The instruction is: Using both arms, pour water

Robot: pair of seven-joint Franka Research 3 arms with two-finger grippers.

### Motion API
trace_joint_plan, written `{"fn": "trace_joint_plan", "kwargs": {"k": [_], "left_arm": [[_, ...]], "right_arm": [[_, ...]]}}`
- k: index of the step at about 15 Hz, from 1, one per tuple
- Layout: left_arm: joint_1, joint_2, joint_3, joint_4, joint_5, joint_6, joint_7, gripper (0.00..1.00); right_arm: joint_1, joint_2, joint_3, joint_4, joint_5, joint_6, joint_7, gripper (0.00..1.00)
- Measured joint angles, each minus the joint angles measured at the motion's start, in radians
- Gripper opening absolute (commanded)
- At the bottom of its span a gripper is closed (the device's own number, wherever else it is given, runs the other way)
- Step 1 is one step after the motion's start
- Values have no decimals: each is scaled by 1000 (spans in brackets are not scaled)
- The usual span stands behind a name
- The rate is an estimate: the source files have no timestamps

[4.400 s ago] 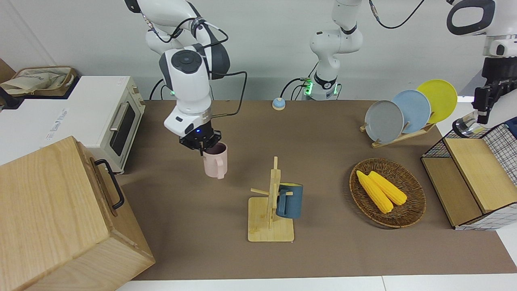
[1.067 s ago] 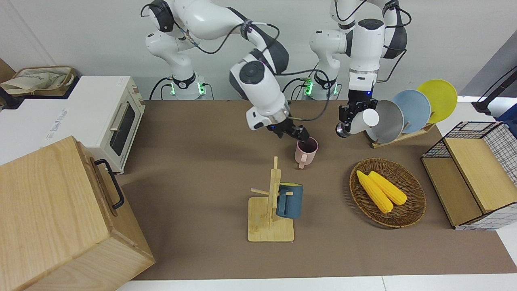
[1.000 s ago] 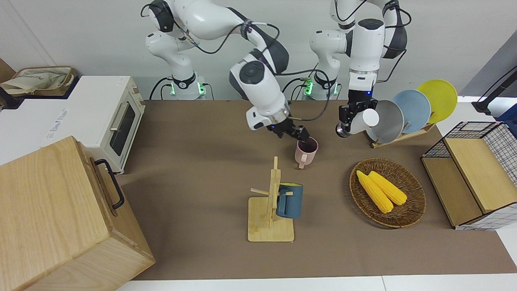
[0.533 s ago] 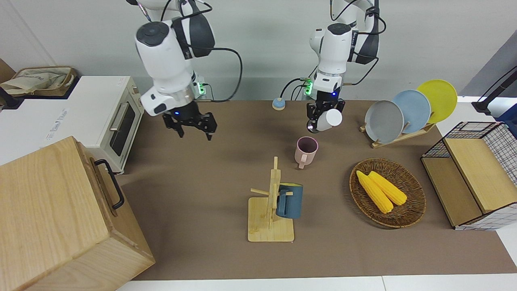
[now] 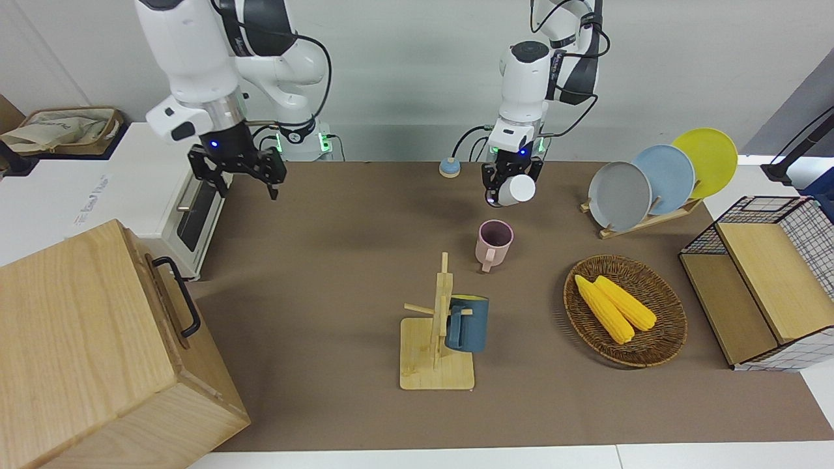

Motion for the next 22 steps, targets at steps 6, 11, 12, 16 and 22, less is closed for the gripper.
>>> {"fn": "trace_joint_plan", "kwargs": {"k": [6,11,12,16,22], "left_arm": [[-2,85,-1,73,0,-56,41,0],[-4,108,-4,90,0,-92,43,0],[-7,108,-6,90,0,-97,44,0],[-12,108,-15,111,0,-156,64,0],[-12,108,-15,134,0,-212,87,0]], "right_arm": [[0,-24,-34,-2,37,-19,-2,992],[3,-24,-34,-3,70,-20,-2,994],[5,-24,-30,-3,70,-21,-2,992],[40,-25,-3,-3,70,-22,-2,992],[42,-25,25,-3,70,-22,-2,992]]}}
